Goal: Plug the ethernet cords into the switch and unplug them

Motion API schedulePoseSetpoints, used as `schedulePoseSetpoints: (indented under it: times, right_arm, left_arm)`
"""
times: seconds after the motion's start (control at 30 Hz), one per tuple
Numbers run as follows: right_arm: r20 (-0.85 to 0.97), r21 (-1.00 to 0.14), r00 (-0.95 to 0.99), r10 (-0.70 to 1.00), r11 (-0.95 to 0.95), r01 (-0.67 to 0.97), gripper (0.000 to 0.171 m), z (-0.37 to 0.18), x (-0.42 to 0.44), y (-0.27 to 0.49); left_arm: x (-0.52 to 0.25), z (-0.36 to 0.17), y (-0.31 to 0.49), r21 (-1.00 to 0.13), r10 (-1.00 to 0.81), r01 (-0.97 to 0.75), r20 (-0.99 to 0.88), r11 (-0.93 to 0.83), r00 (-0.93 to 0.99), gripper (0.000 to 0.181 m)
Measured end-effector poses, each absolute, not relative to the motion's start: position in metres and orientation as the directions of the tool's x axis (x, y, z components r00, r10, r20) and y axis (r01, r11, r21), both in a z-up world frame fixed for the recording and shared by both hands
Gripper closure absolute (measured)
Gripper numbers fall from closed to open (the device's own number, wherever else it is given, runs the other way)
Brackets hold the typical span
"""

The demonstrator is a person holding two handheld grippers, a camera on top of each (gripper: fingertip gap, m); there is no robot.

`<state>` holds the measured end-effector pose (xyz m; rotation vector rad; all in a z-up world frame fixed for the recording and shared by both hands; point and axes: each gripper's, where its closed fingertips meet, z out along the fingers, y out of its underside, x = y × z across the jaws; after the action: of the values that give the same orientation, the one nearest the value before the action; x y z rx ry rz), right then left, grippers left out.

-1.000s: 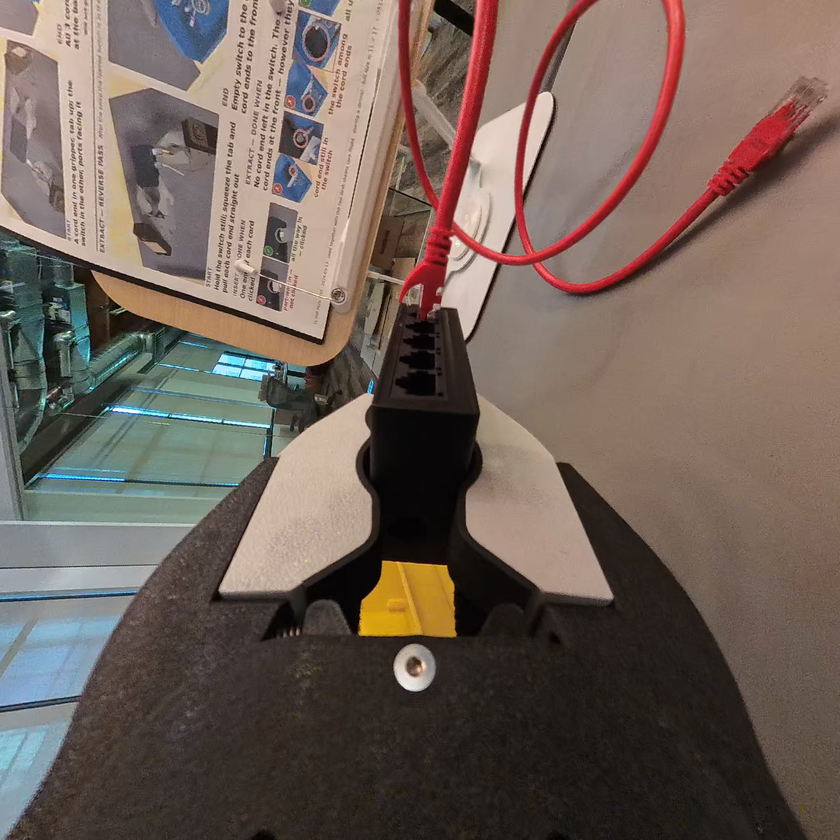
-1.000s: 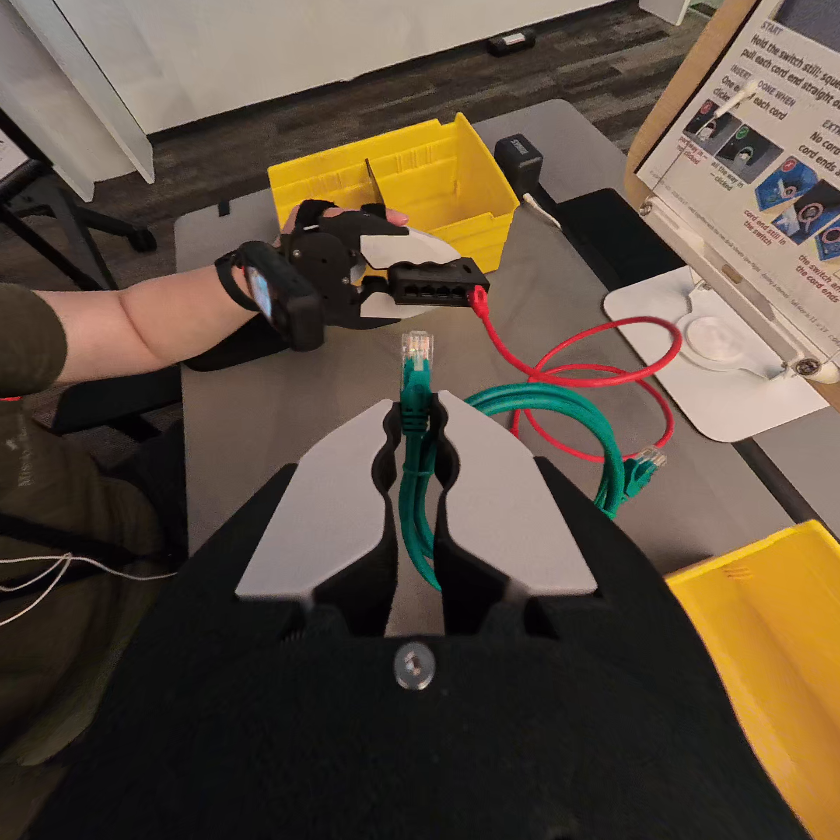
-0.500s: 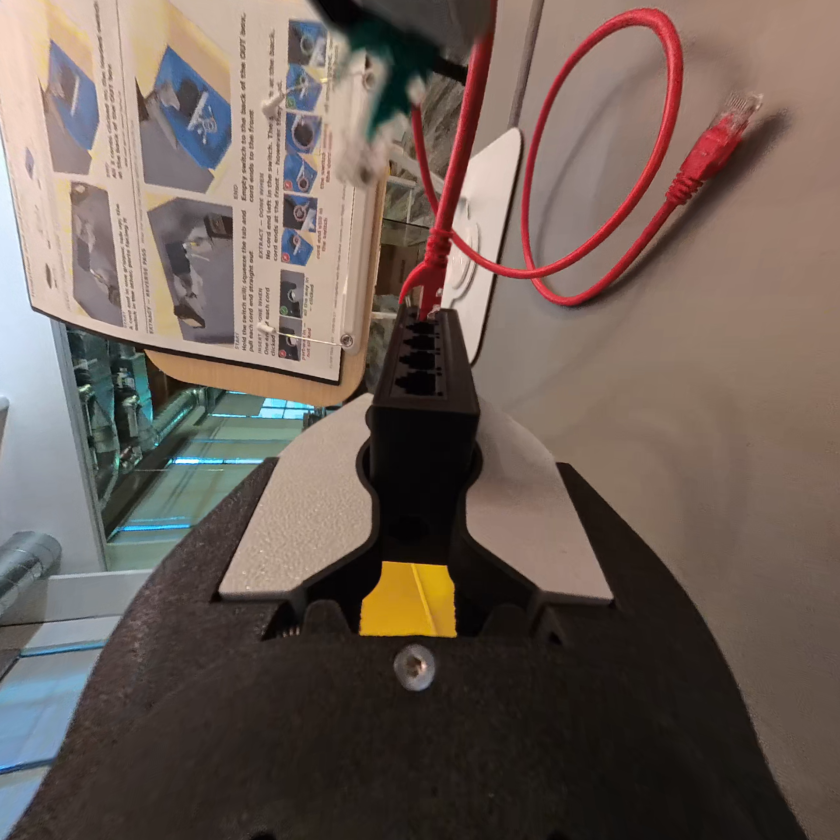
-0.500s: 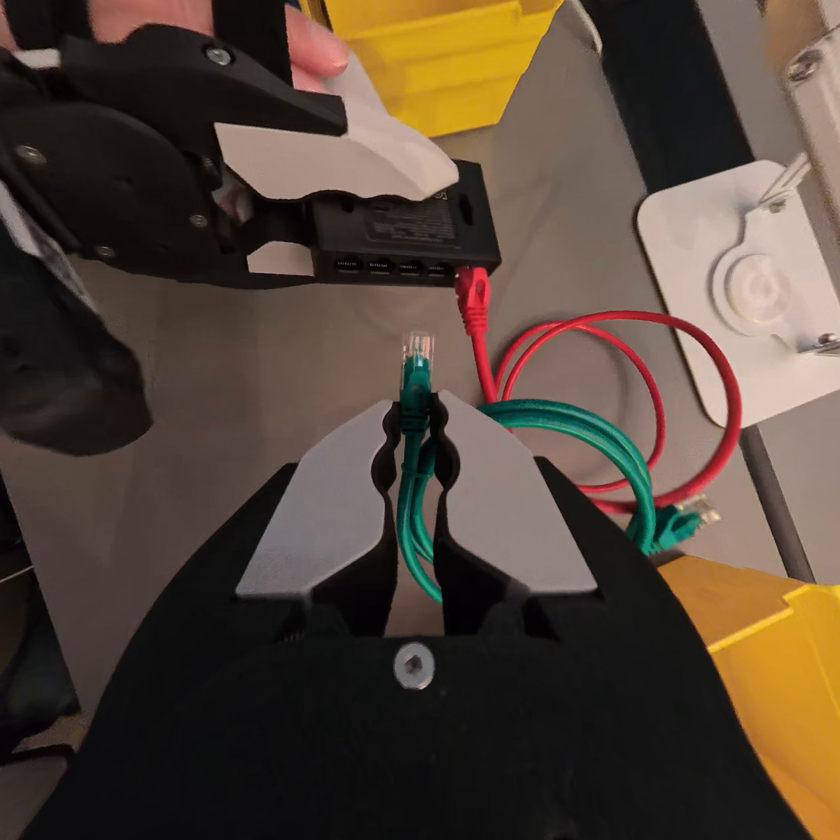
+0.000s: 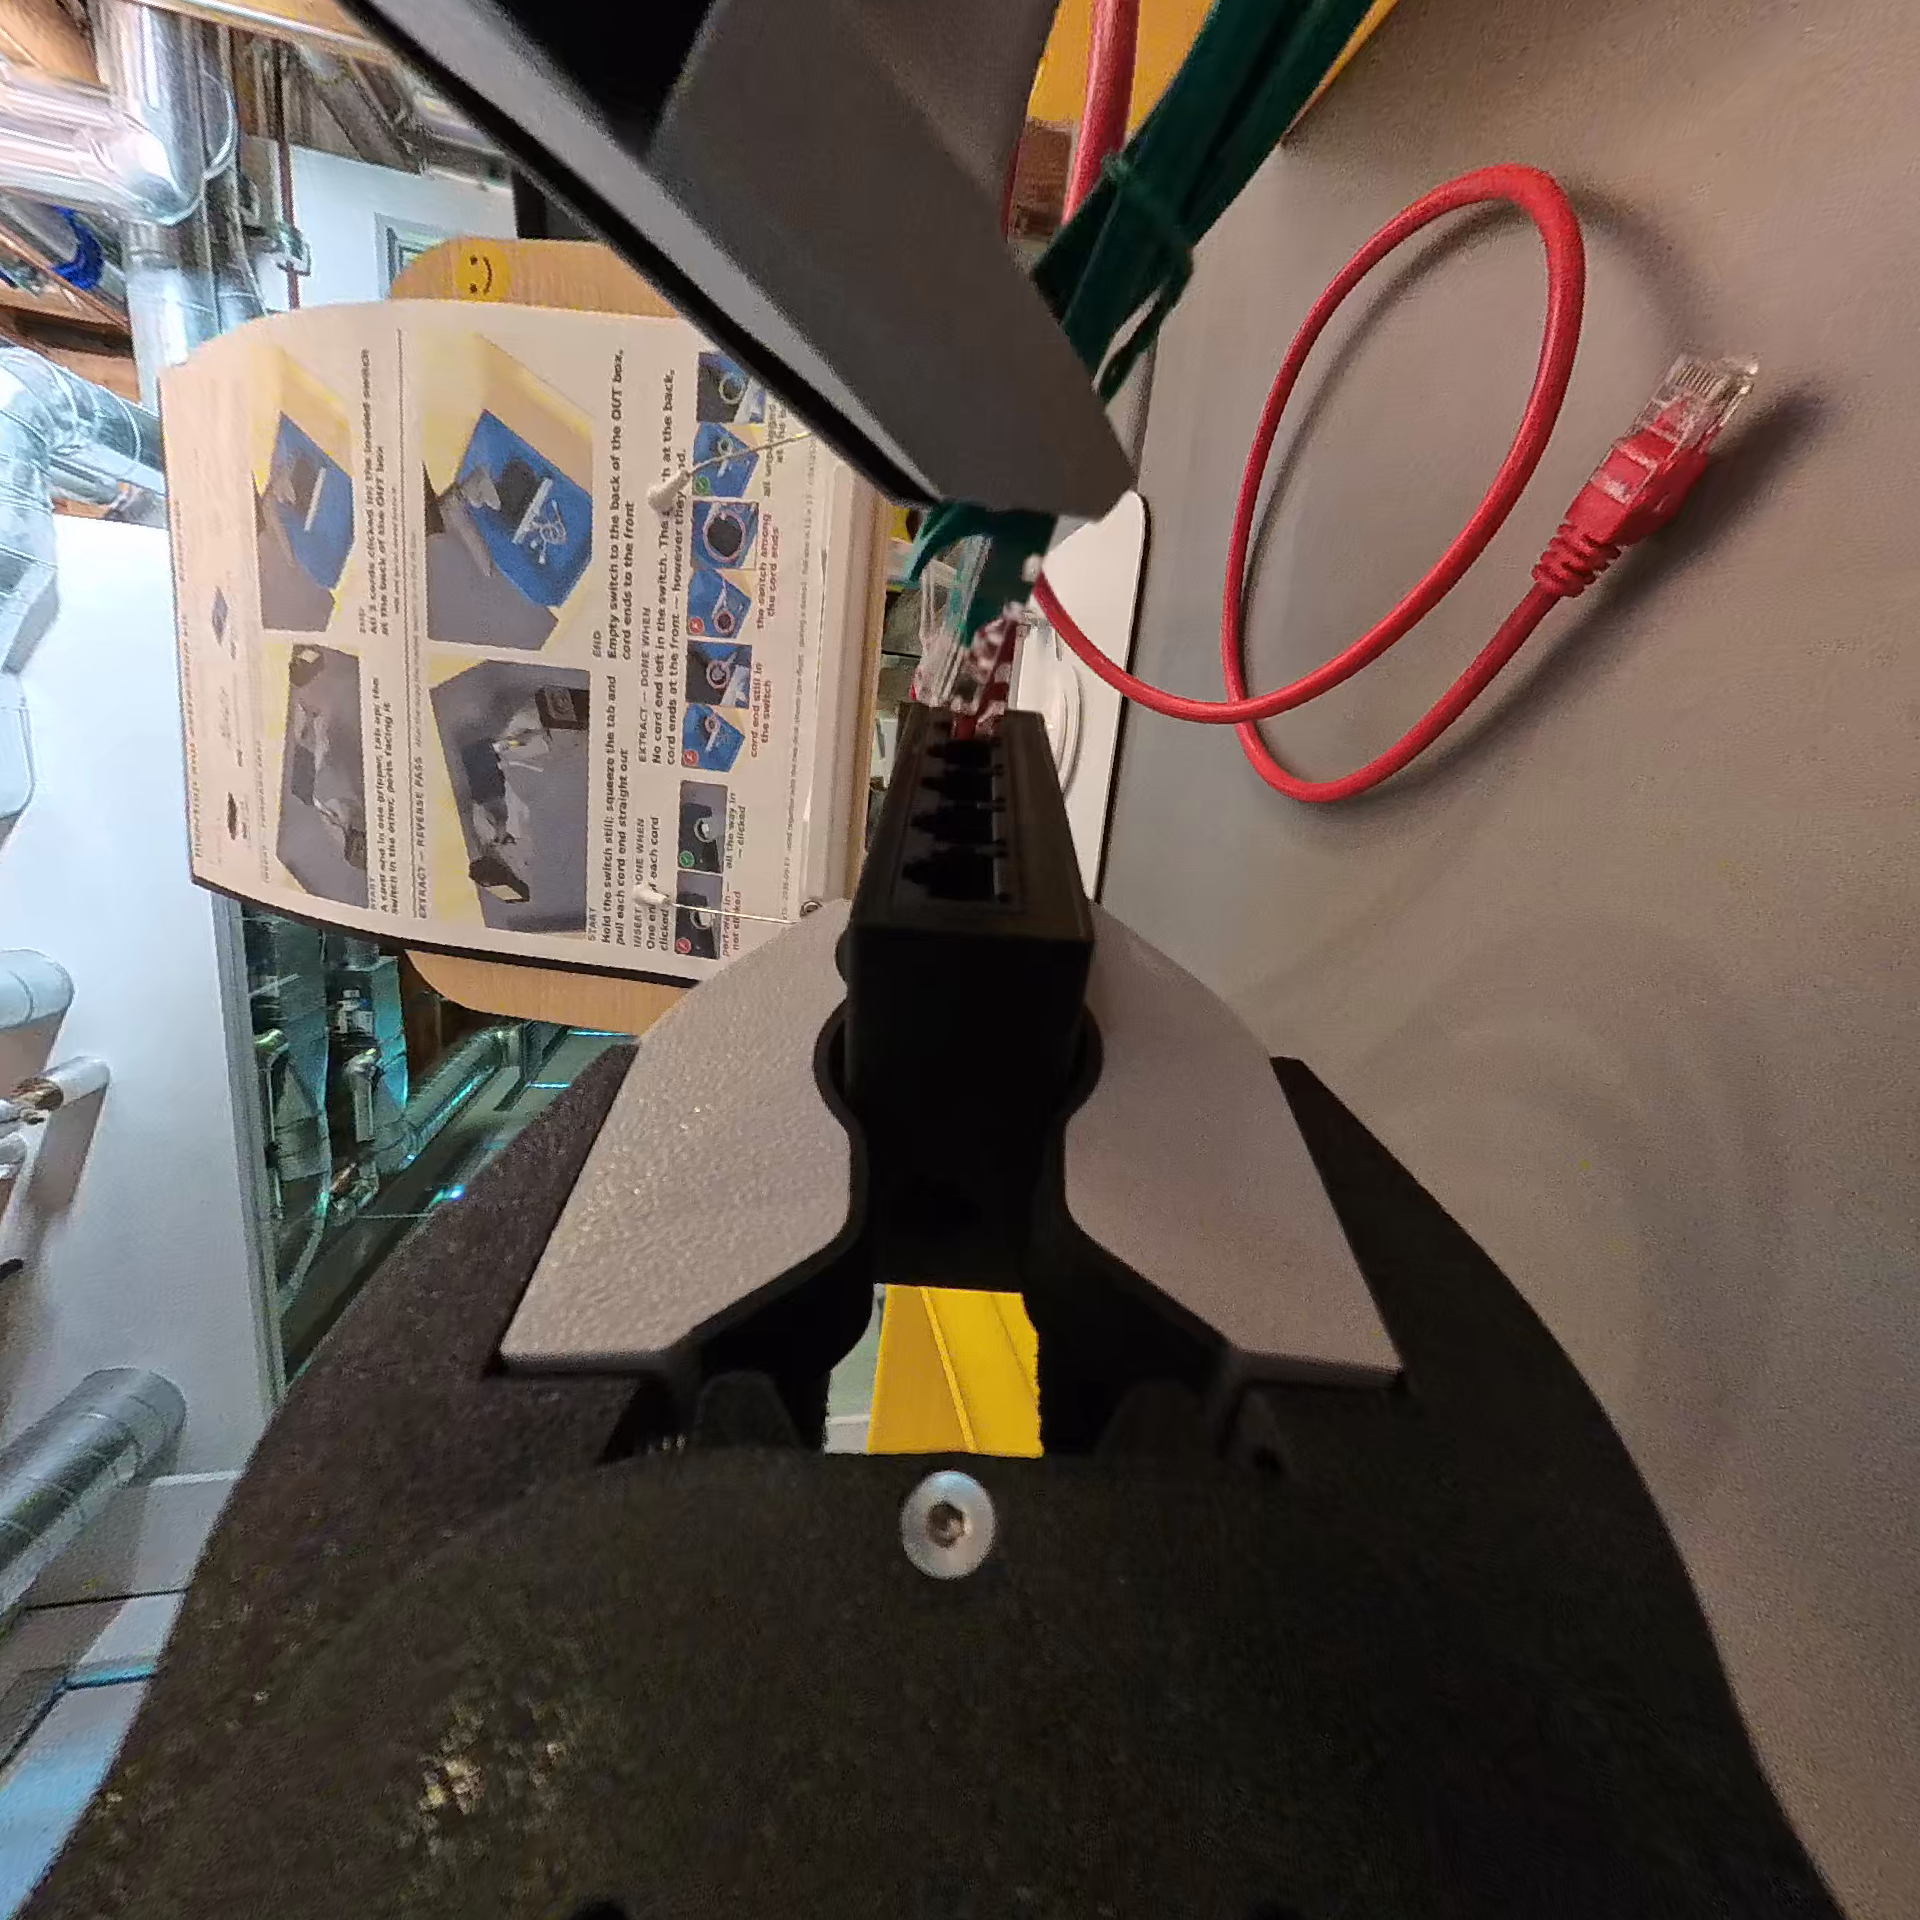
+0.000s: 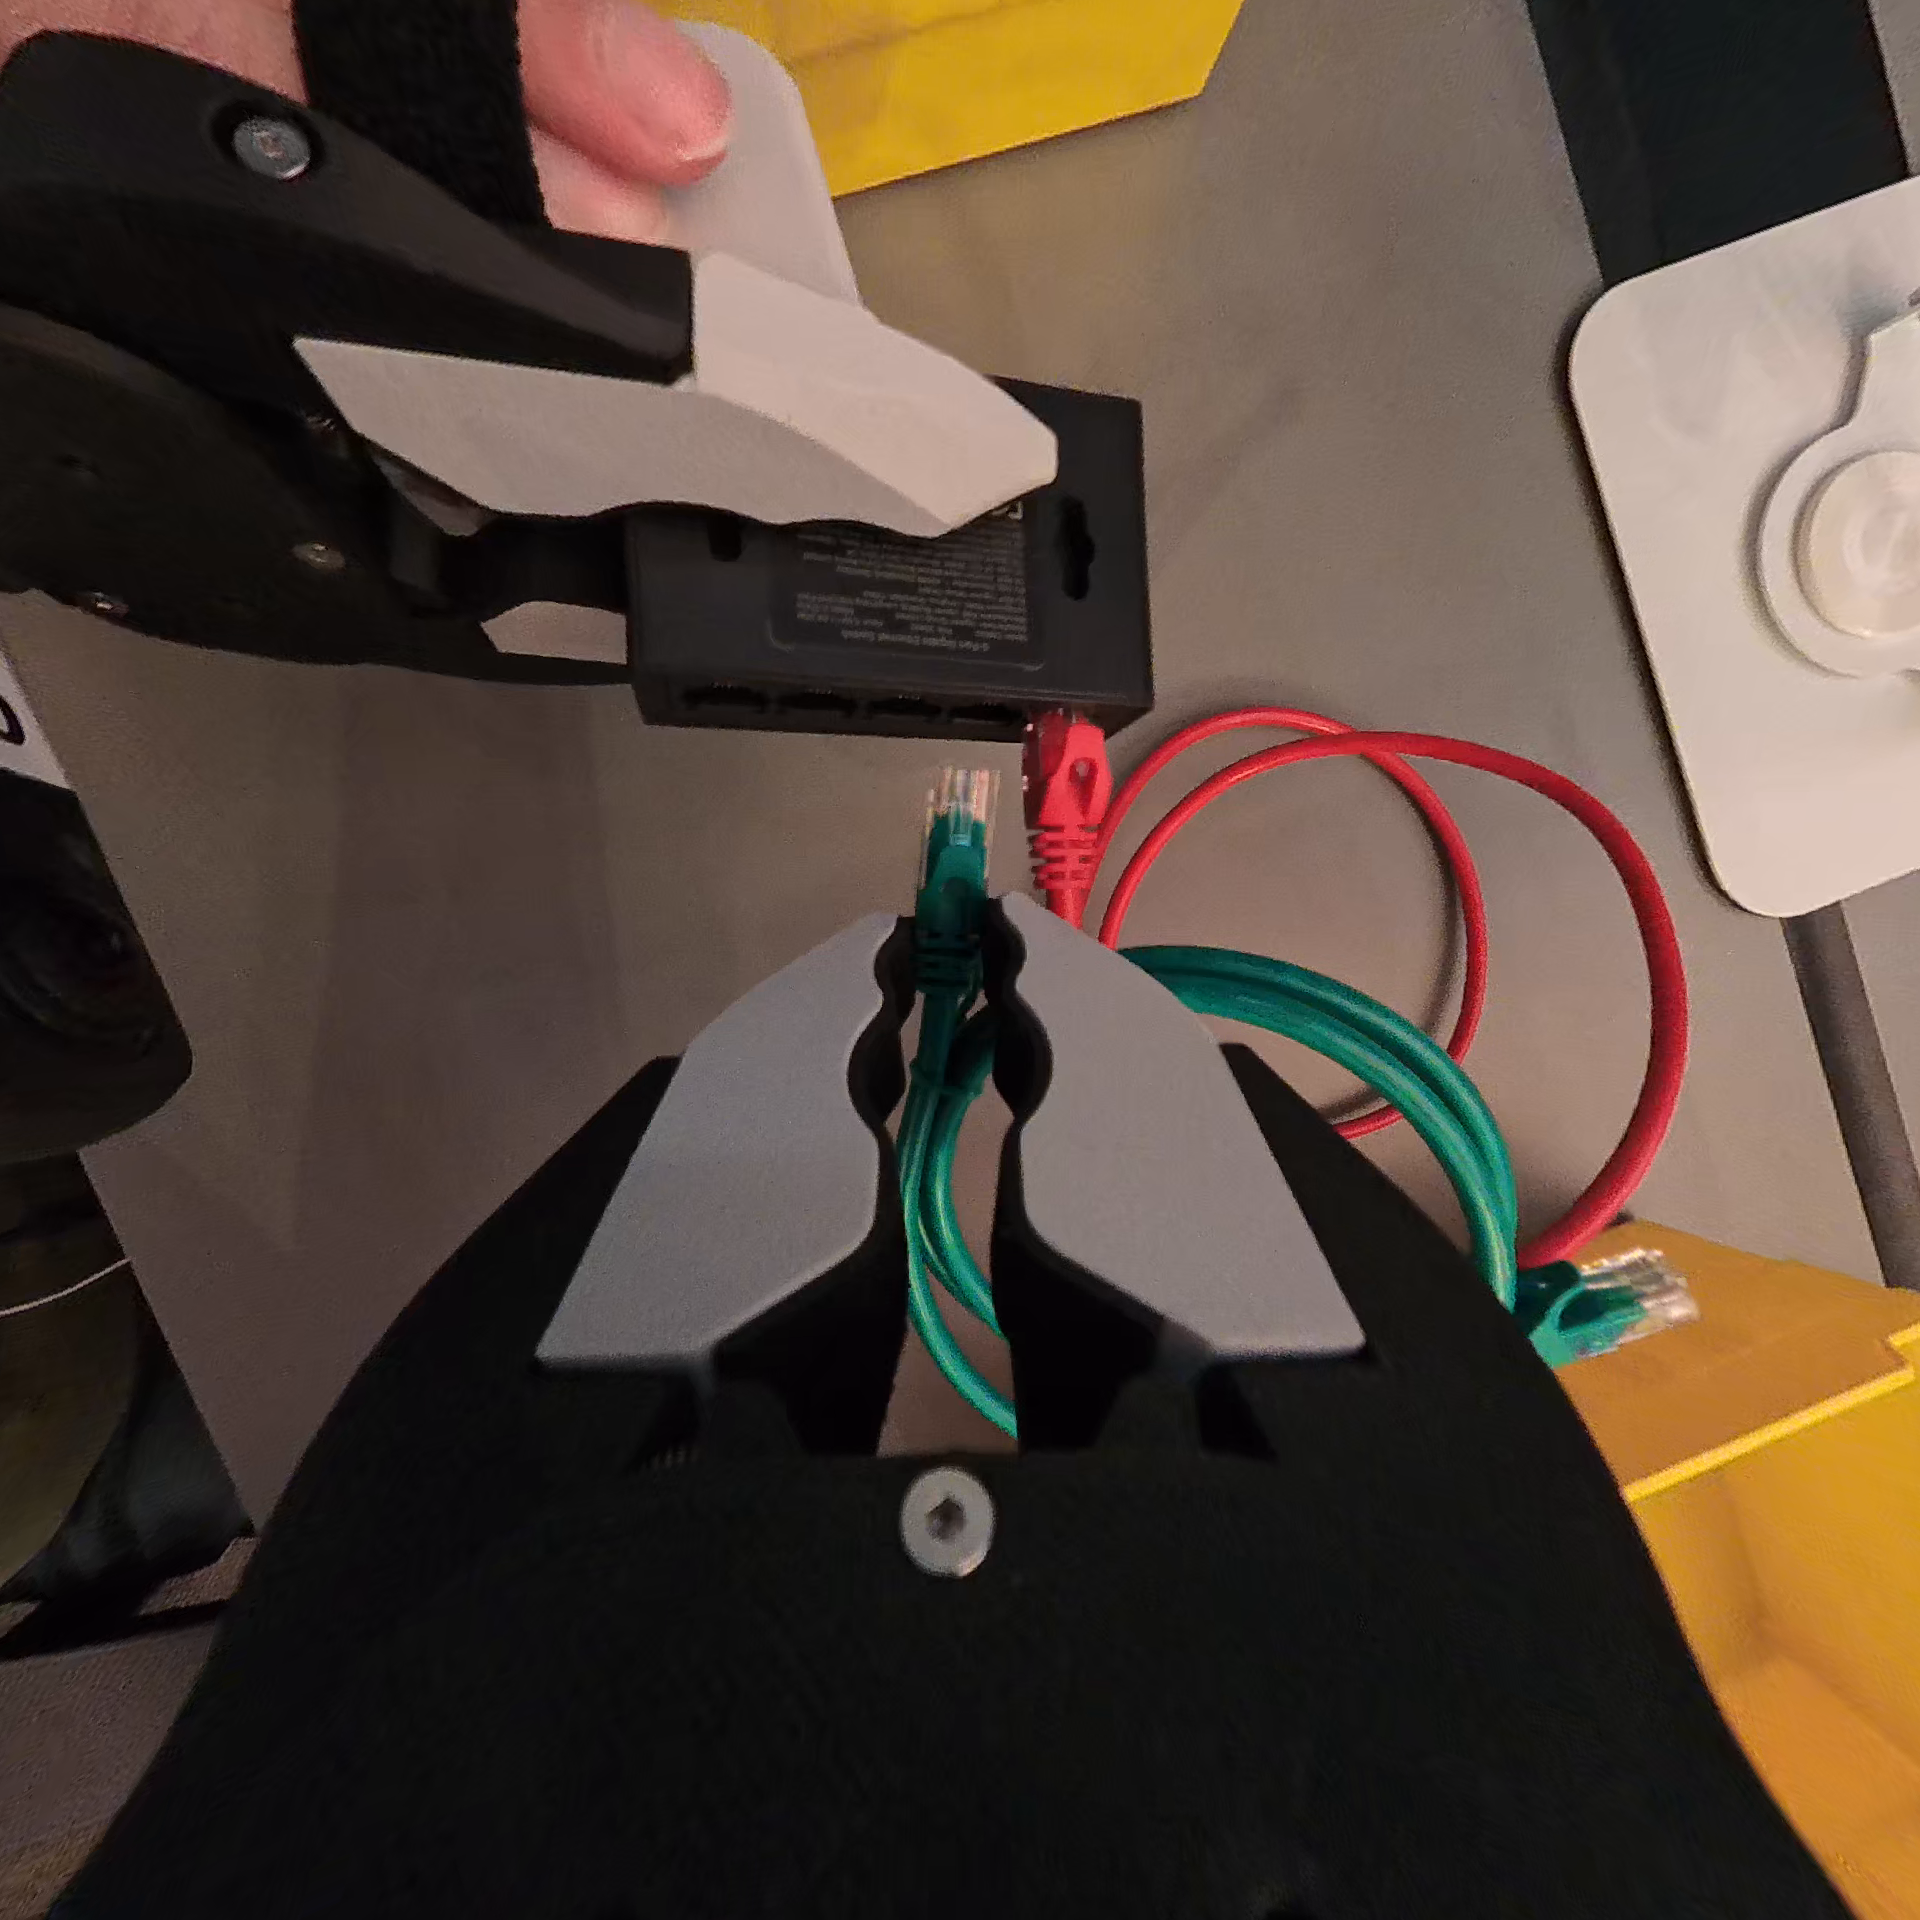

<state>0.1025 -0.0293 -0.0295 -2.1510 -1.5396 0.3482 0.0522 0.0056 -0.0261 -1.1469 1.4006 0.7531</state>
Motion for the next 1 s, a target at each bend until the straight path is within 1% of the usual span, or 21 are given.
schedulePoseSetpoints:
  times: [0.23, 0.4, 0.6, 1.0]
  right_arm:
    - [0.065, -0.480, 0.354, 0.933, -0.282, 0.831, 0.158, -0.034, 0.105, -0.031]
    - [0.026, -0.485, 0.368, 0.930, -0.310, 0.818, 0.158, -0.033, 0.106, -0.032]
    - [0.028, -0.461, 0.379, 0.925, -0.324, 0.826, 0.158, -0.037, 0.109, -0.033]
    - [-0.019, -0.440, 0.441, 0.897, -0.403, 0.802, 0.158, -0.041, 0.111, -0.033]
  left_arm:
    - [0.062, -0.028, 0.001, -0.124, -0.199, -0.931, -0.978, 0.344, 0.057, 0.149]
    - [0.063, -0.028, 0.000, -0.125, -0.193, -0.927, -0.979, 0.354, 0.058, 0.151]
    - [0.065, -0.030, -0.001, -0.113, -0.191, -0.929, -0.980, 0.353, 0.046, 0.151]
    - [0.069, -0.030, -0.005, -0.021, -0.128, -0.932, -0.991, 0.362, -0.028, 0.152]
